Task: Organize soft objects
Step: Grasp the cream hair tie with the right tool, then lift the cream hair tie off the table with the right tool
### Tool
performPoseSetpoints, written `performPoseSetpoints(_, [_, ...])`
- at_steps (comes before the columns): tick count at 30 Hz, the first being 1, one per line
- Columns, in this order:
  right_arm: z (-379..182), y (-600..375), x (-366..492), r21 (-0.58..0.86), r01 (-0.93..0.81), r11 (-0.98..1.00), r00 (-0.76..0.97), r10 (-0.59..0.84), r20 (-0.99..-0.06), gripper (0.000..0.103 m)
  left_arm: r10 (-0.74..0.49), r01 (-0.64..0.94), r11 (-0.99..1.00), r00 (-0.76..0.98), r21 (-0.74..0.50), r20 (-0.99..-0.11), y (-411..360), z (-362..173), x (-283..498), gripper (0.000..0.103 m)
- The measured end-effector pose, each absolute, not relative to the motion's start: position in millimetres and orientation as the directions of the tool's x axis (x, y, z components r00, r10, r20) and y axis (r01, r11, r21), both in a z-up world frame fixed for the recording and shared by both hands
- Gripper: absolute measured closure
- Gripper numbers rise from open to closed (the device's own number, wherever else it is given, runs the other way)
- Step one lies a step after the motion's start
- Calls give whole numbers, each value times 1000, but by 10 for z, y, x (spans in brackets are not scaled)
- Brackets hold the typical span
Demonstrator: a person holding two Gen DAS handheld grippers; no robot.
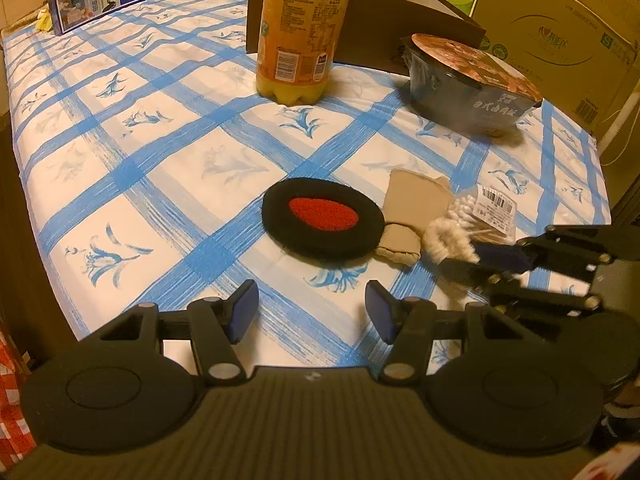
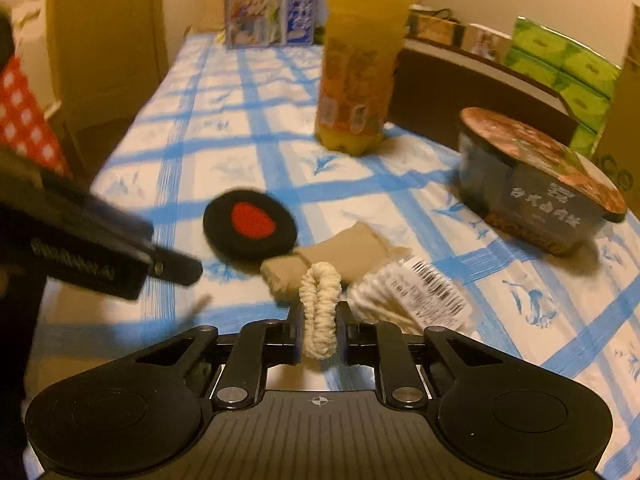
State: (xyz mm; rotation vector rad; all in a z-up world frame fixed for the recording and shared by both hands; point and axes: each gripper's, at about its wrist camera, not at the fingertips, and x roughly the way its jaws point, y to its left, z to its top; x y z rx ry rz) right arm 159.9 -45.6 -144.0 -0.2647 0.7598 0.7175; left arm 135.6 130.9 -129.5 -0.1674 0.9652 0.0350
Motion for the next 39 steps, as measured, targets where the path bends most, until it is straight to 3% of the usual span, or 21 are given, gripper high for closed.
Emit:
performPoseSetpoints(11, [-1169, -898, 1880, 217, -514, 830, 554, 514, -655, 87, -12, -78, 994, 576, -70, -818, 1193, -1415, 1600, 46])
performPoseSetpoints(25, [-1176, -1331, 2202, 269, -366, 891, 615, 448, -649, 87, 116, -164, 986, 591, 22, -798, 1626, -1470, 1925, 46])
performPoseSetpoints(28, [-1232, -1454, 2323, 284, -310, 908, 625, 419, -659, 87, 115, -193, 981, 583, 1, -804, 1723, -1441, 1915, 43])
performPoseSetpoints(33, [-1262, -1596, 2454, 300, -257, 919, 640, 395, -660, 86, -9, -201, 967, 591, -158, -806, 1656, -1403, 1959, 34])
performPoseSetpoints(39, [-1309, -1628, 2511, 304, -246, 920, 637, 390, -665, 86, 42, -242, 963, 576, -121, -816, 1513, -1528, 2218, 33])
